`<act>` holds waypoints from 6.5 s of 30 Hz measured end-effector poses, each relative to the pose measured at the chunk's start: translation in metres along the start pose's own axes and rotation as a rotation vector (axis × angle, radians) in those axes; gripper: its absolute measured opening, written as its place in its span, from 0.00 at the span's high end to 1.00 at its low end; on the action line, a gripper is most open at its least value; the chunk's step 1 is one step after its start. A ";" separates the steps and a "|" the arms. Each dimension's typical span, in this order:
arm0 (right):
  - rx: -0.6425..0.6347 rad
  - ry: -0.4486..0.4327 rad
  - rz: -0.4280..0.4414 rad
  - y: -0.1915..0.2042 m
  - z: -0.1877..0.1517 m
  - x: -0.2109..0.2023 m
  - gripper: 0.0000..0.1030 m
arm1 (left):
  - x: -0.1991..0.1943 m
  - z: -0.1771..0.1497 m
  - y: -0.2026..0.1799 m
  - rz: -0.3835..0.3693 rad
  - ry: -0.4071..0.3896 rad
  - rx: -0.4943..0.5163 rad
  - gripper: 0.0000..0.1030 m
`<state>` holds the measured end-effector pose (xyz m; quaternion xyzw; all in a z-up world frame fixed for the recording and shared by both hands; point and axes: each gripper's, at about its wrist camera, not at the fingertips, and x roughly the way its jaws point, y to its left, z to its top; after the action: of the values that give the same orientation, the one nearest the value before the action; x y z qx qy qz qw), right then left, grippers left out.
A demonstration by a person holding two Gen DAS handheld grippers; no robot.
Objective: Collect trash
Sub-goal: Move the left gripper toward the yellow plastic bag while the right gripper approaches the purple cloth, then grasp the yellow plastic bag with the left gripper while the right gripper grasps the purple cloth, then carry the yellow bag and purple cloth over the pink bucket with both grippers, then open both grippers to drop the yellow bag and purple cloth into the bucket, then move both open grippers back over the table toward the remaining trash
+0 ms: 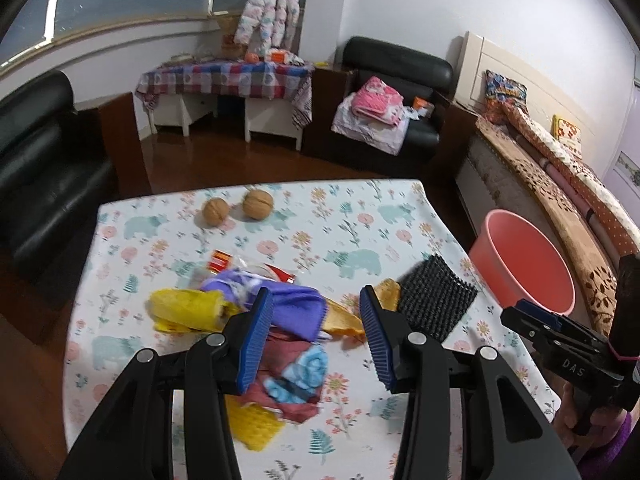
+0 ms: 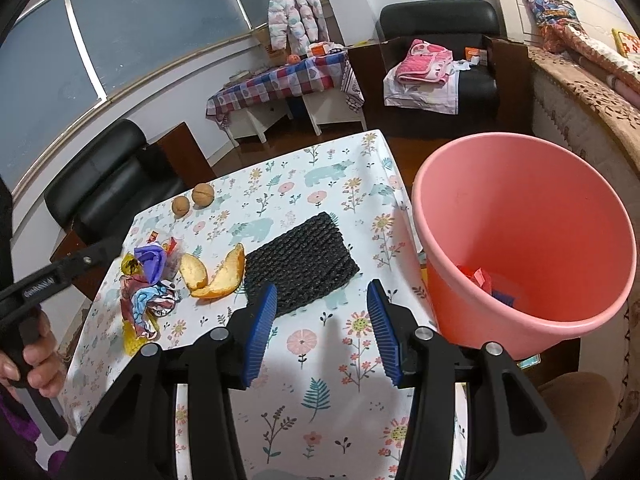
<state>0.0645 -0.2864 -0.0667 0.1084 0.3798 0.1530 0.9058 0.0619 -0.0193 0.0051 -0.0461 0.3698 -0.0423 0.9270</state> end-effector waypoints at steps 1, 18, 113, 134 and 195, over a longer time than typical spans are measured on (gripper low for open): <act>0.002 0.002 0.001 0.000 -0.001 0.001 0.53 | -0.004 0.000 0.003 0.009 -0.010 0.002 0.57; -0.049 0.073 -0.002 0.021 -0.006 0.027 0.53 | -0.019 -0.038 0.052 0.082 0.039 -0.025 0.57; 0.012 -0.194 0.108 0.023 0.059 -0.035 0.90 | 0.005 0.025 0.023 -0.223 0.098 -0.301 0.92; 0.189 -0.342 -0.246 -0.102 0.054 -0.087 0.90 | 0.054 0.070 -0.183 -0.470 0.127 0.017 0.92; 0.092 -0.300 -0.200 -0.054 0.036 -0.066 0.59 | 0.055 0.053 -0.145 -0.287 0.070 0.060 0.57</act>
<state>0.0570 -0.3632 -0.0155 0.1329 0.2557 0.0267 0.9572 0.1320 -0.1663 0.0224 -0.0692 0.3901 -0.1868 0.8990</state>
